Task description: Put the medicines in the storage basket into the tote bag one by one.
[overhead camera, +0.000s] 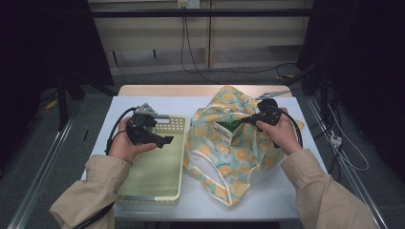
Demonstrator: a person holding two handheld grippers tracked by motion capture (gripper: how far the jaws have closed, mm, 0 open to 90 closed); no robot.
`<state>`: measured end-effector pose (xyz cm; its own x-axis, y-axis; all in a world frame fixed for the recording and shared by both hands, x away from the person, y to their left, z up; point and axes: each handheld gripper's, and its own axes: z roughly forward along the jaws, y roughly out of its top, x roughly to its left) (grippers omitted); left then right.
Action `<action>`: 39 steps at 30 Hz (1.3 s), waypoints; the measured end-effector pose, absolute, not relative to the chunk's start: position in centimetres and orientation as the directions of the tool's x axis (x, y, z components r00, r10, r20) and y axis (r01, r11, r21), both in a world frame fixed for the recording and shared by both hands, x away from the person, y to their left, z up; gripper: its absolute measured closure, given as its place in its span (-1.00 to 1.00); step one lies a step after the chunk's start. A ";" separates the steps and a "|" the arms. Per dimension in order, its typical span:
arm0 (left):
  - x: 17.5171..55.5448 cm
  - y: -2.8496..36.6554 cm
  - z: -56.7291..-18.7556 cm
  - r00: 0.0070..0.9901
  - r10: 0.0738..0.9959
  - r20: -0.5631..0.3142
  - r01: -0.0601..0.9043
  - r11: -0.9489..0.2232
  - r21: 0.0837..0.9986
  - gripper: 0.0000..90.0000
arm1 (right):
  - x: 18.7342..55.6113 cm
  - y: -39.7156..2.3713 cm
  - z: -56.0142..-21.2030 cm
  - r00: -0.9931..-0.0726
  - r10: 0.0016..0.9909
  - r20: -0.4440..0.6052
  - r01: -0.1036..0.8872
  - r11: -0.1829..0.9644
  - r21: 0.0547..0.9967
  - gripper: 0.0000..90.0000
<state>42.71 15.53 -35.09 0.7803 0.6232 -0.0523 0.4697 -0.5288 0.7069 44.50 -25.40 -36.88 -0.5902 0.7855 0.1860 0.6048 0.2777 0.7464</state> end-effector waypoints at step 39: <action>42.3 21.9 -38.2 0.655 0.756 -0.008 0.610 -0.522 0.596 0.01 | 44.2 -25.5 -36.7 -0.598 0.778 0.191 0.594 0.271 0.758 1.00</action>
